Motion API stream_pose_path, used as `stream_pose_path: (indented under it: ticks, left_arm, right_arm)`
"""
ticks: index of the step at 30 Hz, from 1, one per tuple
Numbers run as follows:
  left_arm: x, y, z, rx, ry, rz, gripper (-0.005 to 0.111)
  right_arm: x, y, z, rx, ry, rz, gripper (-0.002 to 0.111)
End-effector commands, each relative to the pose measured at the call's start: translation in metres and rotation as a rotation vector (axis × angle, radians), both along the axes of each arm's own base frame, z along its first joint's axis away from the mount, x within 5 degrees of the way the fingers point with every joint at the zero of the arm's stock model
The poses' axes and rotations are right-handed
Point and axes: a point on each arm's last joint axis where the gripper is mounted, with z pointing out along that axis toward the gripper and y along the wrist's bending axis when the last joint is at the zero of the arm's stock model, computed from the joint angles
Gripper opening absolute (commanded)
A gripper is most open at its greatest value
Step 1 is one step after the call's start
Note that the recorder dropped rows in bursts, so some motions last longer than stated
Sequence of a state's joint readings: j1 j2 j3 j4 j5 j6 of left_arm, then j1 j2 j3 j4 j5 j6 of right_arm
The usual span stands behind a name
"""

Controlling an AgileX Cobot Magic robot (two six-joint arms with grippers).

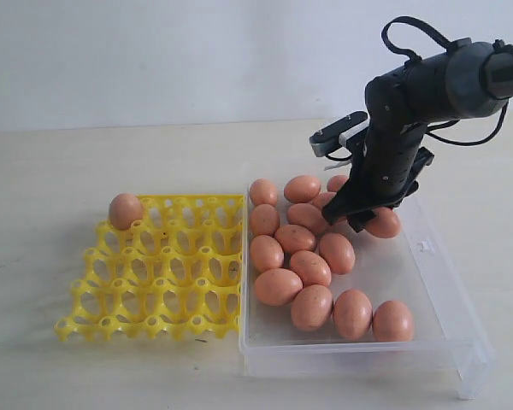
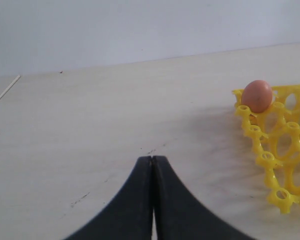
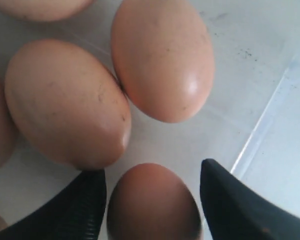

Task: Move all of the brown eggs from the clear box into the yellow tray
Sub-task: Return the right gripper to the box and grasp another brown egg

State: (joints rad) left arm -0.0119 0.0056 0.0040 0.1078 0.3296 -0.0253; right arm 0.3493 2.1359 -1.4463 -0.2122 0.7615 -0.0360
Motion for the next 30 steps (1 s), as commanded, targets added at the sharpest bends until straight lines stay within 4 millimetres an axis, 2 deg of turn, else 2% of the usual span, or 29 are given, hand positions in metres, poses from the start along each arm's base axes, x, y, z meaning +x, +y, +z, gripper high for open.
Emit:
stream_pose_path:
  ticks: [1, 9, 17, 19, 23, 30]
  left_arm:
    - [0.000, 0.000, 0.003, -0.007, -0.020, 0.001, 0.000]
    - [0.000, 0.000, 0.003, -0.007, -0.020, 0.001, 0.000]
    - [0.000, 0.000, 0.003, -0.007, -0.020, 0.001, 0.000]
    - [0.000, 0.000, 0.003, -0.007, -0.020, 0.001, 0.000]
    - [0.000, 0.000, 0.003, -0.007, -0.020, 0.001, 0.000]
    - [0.000, 0.000, 0.003, -0.007, -0.020, 0.001, 0.000]
  right_arm:
    - [0.002, -0.001, -0.004, 0.007, 0.006, -0.013, 0.054]
    - [0.002, 0.001, -0.016, 0.024, 0.036, -0.031, 0.054]
    - [0.002, 0.004, -0.016, 0.059, 0.031, -0.049, 0.052]
    - [0.002, 0.004, -0.016, 0.061, 0.034, -0.052, 0.044]
    - [0.000, 0.006, -0.014, 0.058, 0.043, -0.042, 0.003]
    - [-0.001, 0.006, 0.002, 0.082, 0.013, -0.048, 0.000]
